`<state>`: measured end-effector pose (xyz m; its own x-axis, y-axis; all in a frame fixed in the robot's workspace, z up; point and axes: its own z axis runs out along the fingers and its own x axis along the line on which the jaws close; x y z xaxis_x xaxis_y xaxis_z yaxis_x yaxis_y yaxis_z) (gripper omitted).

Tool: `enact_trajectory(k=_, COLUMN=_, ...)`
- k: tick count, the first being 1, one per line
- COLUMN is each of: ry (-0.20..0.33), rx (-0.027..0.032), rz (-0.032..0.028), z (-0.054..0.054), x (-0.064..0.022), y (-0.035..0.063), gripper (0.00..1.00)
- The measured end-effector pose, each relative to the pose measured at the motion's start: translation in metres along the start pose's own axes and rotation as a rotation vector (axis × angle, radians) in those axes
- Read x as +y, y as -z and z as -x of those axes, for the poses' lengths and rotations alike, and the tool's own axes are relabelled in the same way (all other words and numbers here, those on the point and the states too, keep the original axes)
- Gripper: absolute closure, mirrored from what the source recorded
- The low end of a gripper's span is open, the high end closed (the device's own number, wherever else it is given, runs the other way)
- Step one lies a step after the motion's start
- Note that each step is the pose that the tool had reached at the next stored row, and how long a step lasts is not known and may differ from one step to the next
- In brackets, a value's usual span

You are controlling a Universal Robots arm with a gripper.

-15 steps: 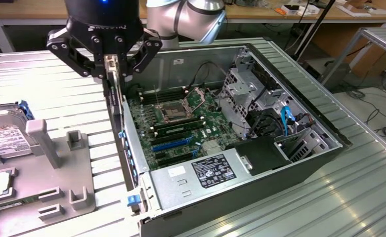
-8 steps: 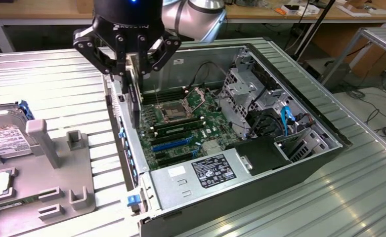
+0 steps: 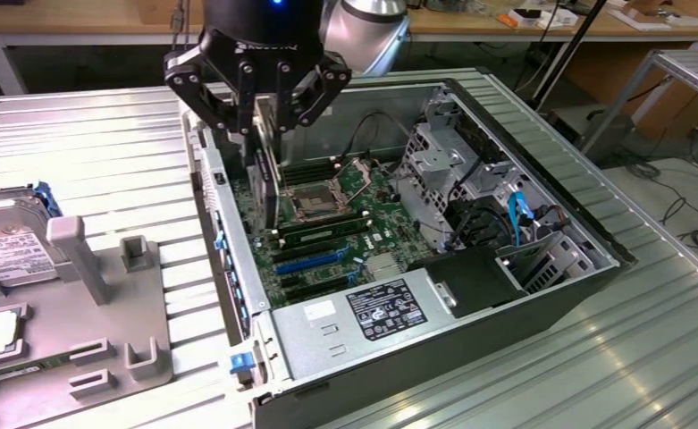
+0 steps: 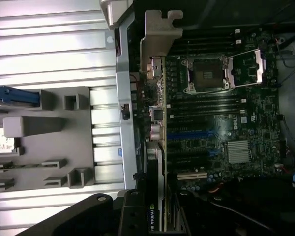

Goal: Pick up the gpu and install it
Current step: 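Pick up the gpu and move the gpu toward the slot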

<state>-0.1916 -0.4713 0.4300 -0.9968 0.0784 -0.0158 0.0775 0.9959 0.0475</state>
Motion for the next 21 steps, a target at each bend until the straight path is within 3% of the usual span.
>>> enact_trajectory(k=4, ry=0.0, rx=0.0, rz=0.0001, z=0.016, x=0.0013, y=-0.0003, gripper=0.73)
enact_trajectory(k=15, ry=0.0, rx=0.0, rz=0.0, z=0.044, x=0.0038, y=-0.0009, gripper=0.73)
enact_trajectory(k=17, ry=0.0, rx=0.0, rz=0.0, z=0.063, x=0.0055, y=-0.0013, gripper=0.73)
enact_trajectory(k=21, ry=0.0, rx=0.0, rz=0.0, z=0.085, x=0.0075, y=-0.0017, gripper=0.73)
